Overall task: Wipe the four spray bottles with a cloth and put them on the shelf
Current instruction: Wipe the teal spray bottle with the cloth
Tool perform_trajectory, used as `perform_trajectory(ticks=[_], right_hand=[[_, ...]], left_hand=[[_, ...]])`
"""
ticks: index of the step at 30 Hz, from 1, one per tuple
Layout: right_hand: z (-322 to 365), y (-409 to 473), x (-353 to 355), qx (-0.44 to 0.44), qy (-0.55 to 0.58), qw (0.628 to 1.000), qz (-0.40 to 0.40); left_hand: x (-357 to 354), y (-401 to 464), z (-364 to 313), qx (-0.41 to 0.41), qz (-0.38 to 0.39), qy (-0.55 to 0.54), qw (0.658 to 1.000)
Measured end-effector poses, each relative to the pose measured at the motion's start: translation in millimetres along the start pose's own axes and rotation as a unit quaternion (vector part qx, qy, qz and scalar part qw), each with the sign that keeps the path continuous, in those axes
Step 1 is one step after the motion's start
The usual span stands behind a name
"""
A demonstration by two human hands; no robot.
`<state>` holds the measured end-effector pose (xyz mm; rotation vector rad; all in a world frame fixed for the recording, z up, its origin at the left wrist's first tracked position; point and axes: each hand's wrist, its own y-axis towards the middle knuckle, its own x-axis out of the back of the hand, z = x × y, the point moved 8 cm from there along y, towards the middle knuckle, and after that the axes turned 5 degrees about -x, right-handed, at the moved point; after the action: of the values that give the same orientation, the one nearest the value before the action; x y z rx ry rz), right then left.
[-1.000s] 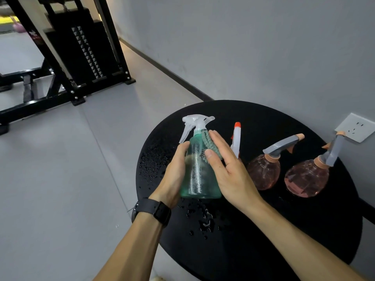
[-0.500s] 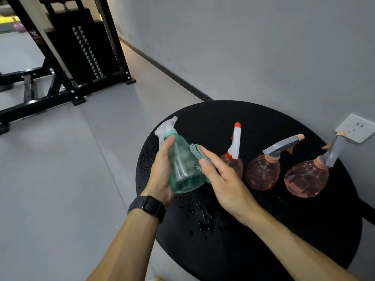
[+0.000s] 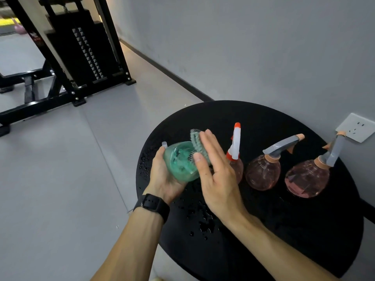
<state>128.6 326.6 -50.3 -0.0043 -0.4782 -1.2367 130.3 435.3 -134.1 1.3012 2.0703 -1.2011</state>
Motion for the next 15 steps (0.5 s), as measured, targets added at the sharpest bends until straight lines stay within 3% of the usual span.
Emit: perform_trajectory(ticks=[5,11,15], right_hand=[[8.9,-4.1,-17.7,0.11,-0.128,0.986,-0.009],[12.2,-19.9,-34.8,0.246,-0.201,0.948,0.018],[5.3,-25.1,-30.0,0.277,-0.241,0.93,0.031]], left_hand=[[-6.2,-0.1,6.3,0.001,0.001,-0.015,1.0],[-15.6,-6.9,1.2,-0.03,0.026,-0.026,0.999],[-8.8,-2.6,-4.9,-0.019,0.021,-0.02,0.999]])
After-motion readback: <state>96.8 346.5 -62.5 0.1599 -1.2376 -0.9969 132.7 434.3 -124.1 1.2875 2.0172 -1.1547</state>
